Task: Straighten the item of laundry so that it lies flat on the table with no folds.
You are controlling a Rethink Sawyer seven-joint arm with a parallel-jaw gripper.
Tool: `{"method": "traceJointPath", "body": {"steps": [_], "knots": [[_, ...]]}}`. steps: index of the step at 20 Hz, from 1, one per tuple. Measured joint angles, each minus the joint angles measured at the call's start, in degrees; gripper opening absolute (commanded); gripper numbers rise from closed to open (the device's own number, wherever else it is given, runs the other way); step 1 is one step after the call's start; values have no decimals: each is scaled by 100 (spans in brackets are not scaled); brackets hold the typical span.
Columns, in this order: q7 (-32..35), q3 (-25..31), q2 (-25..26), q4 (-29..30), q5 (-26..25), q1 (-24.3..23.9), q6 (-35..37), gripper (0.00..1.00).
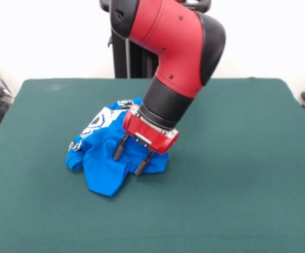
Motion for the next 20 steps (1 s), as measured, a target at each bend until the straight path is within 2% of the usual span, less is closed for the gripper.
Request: {"method": "traceJointPath", "body": {"steps": [10,20], "knots": [[0,-2,-3,-15,-1,-22,0,100],[0,-213,68,16,-88,339,33,100]]}}
